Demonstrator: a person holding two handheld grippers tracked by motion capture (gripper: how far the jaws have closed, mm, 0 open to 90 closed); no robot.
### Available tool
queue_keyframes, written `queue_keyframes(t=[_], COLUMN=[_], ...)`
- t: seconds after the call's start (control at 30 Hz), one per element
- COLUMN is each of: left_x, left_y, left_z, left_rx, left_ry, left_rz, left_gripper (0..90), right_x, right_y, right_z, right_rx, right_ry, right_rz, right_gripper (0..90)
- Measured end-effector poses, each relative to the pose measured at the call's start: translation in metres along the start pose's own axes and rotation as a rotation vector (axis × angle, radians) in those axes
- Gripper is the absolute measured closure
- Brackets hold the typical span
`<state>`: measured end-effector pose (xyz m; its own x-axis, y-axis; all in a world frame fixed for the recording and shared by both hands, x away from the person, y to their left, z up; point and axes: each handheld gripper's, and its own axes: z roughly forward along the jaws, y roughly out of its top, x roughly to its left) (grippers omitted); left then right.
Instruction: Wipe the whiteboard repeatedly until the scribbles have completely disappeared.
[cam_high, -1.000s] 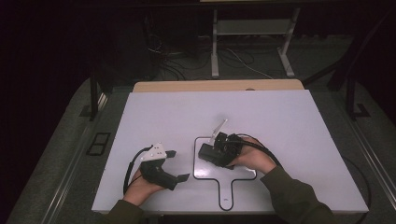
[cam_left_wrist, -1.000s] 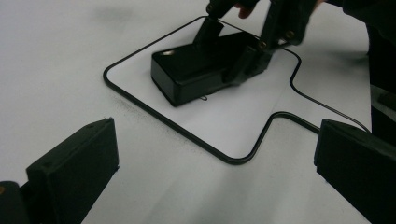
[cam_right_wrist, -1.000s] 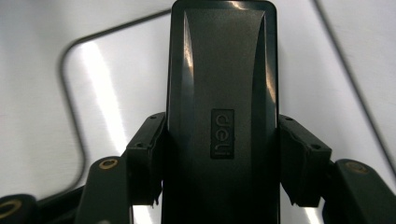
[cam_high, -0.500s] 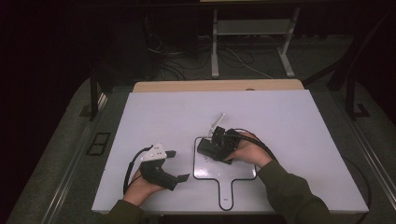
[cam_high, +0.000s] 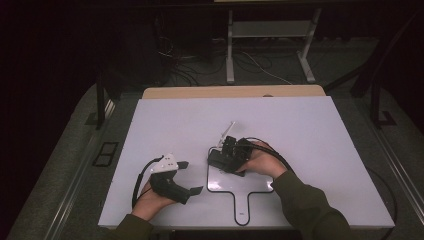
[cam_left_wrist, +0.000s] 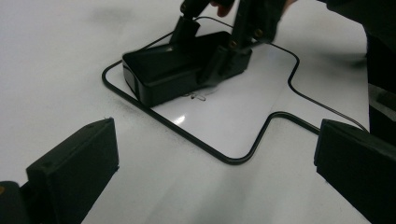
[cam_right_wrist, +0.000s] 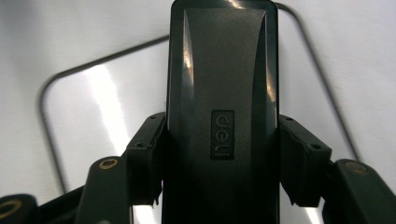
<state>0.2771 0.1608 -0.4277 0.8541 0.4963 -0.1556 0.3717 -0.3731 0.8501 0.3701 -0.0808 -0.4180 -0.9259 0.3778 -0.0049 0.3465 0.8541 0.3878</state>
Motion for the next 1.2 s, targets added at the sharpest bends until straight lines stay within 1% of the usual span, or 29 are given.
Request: queue_keyframes(t=[0.13, 0.2, 0.23, 0.27, 0.33, 0.37, 0.4, 0.63, 0.7, 0.77, 0.83, 0.97, 1.2], left_x=[0.0, -0.001, -0.001, -0.001, -0.001, -0.001, -0.001, 0.0, 0.0, 0.0, 0.0, -0.001, -0.001], left_y=[0.0, 0.0, 0.0, 0.0, 0.0, 0.0, 0.0, 0.0, 0.0, 0.0, 0.0, 0.0, 0.0], left_z=[0.0, 0.0, 0.0, 0.0, 0.0, 0.0, 0.0, -0.001, -0.001, -0.001, -0.001, 0.0, 0.001], left_rx=[0.002, 0.004, 0.006, 0.006, 0.004, 0.005, 0.005, 0.001, -0.001, 0.0, 0.001, 0.004, 0.0], left_ry=[-0.001, -0.001, -0.001, -0.001, 0.0, 0.0, 0.0, -0.002, -0.002, -0.002, -0.002, -0.002, -0.004], left_rz=[0.001, 0.002, 0.003, 0.003, 0.003, 0.004, 0.005, 0.002, -0.001, 0.0, 0.0, 0.004, 0.001], left_gripper=[0.0, 0.0, 0.0, 0.0, 0.0, 0.0, 0.0, 0.0, 0.0, 0.0, 0.0, 0.0, 0.0], right_x=[0.016, 0.021, 0.023, 0.022, 0.015, 0.012, 0.009, -0.02, -0.023, -0.021, -0.017, -0.001, 0.02], right_y=[0.0, 0.0, 0.0, 0.001, 0.002, 0.002, 0.004, 0.014, 0.016, 0.017, 0.017, 0.017, 0.012], right_z=[-0.001, -0.001, -0.001, -0.001, 0.0, 0.0, 0.001, 0.005, 0.006, 0.006, 0.006, 0.005, 0.003], right_rx=[0.0, 0.0, 0.005, 0.003, -0.007, -0.004, -0.001, 0.006, 0.009, 0.016, 0.02, 0.029, 0.026], right_ry=[0.027, 0.035, 0.035, 0.037, 0.045, 0.036, 0.028, 0.002, 0.002, -0.006, 0.001, 0.014, 0.034], right_rz=[-0.026, -0.044, -0.042, -0.042, -0.021, -0.017, -0.002, 0.053, 0.052, 0.042, 0.037, -0.005, -0.039], right_gripper=[38.6, 38.6, 38.7, 38.7, 38.6, 38.6, 38.6, 38.6, 38.6, 38.7, 38.6, 38.6, 38.6])
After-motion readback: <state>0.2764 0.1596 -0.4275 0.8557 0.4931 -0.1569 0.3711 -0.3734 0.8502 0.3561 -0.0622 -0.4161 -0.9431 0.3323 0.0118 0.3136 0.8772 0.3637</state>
